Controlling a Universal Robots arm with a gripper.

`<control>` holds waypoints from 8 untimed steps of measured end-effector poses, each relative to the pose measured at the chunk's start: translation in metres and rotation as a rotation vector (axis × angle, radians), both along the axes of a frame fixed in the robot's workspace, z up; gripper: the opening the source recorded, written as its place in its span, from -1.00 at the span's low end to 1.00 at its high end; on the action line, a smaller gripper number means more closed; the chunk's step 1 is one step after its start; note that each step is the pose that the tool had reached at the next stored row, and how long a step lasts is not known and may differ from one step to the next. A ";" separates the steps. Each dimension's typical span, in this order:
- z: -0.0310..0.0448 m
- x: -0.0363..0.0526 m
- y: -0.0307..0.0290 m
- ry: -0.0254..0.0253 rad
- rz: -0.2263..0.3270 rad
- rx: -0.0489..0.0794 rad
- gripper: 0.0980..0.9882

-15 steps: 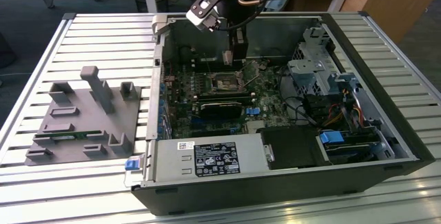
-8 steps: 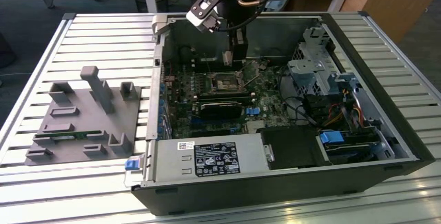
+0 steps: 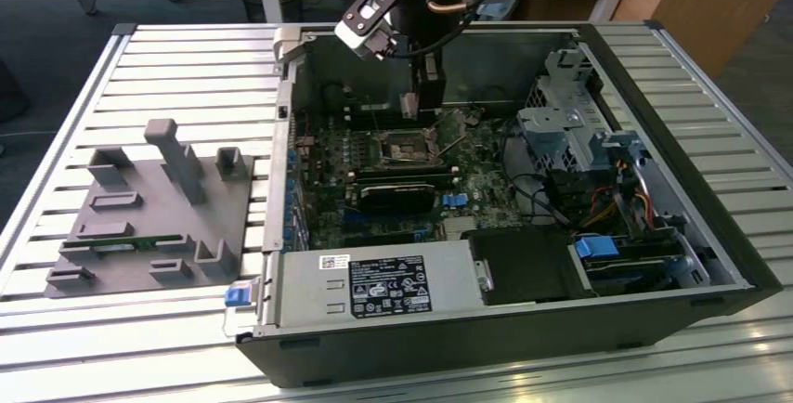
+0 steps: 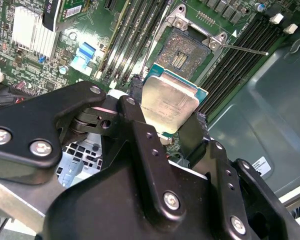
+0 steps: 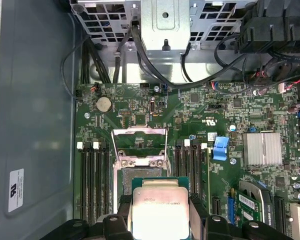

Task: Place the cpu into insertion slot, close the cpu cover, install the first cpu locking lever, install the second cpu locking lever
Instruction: 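Place the cpu into insertion slot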

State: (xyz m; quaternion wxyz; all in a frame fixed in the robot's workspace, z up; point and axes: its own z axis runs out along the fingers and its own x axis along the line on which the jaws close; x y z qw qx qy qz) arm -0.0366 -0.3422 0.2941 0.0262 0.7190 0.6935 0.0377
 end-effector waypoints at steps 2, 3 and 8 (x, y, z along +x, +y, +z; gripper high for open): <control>-0.0004 0.0000 0.0000 0.0000 0.000 0.000 -0.01; -0.0006 0.0000 0.0000 0.0000 0.000 0.000 -0.01; -0.0017 0.0000 0.0000 0.0000 0.000 0.000 -0.01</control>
